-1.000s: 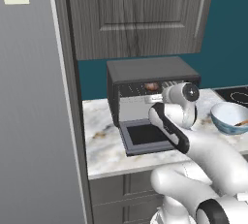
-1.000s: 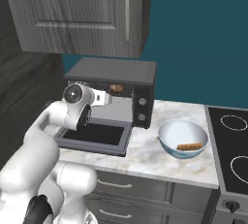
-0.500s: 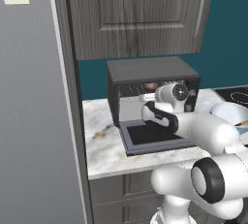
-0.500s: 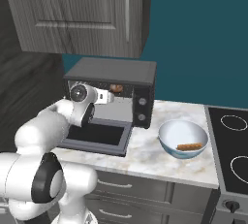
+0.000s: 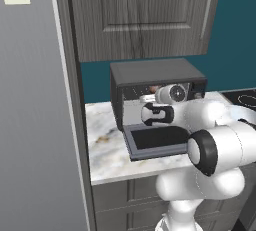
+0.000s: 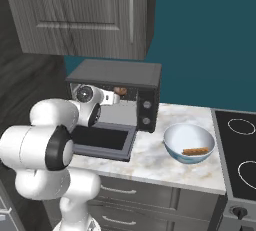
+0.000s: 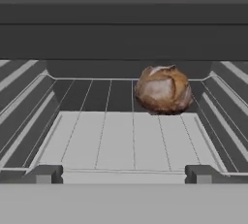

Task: Pick up the heated bread from the toaster oven and place it in the bowl. Then move the bread bowl to the dining counter.

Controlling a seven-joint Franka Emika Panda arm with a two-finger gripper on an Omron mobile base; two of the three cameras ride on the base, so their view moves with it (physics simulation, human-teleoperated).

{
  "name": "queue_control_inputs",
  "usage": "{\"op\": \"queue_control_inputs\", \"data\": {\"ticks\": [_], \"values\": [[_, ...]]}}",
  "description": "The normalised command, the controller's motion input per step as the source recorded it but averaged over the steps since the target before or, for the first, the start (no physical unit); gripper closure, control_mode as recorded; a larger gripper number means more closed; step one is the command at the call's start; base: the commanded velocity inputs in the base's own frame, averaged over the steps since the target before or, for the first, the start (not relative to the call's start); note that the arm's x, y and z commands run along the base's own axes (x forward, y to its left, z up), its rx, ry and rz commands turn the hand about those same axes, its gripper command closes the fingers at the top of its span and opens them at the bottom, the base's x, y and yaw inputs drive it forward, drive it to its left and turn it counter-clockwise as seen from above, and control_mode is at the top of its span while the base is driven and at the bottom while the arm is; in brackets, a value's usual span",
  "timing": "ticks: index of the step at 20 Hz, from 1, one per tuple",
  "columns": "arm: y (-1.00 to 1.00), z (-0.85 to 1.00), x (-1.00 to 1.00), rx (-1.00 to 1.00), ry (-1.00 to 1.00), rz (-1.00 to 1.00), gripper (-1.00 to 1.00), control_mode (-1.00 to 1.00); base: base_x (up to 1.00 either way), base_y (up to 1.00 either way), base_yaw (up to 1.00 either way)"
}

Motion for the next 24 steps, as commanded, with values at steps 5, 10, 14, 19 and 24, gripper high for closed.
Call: {"op": "queue_control_inputs", "data": {"ticks": [5,10,14,19,24], "values": [[0.0,-0.47,0.44,0.0,0.0,-0.02,-1.0,-1.0,0.0,0.0,0.0],[0.0,-0.35,0.3,-0.03,0.02,0.0,-1.0,-1.0,0.0,0.0,0.0],[0.0,-0.09,0.02,-0.03,0.1,0.0,-1.0,-1.0,0.0,0.0,0.0],[0.0,0.06,0.0,0.01,0.0,0.0,-1.0,-1.0,0.0,0.0,0.0],[-0.02,-0.12,-0.34,-0.01,0.13,0.0,-1.0,-1.0,0.0,0.0,0.0]]}}
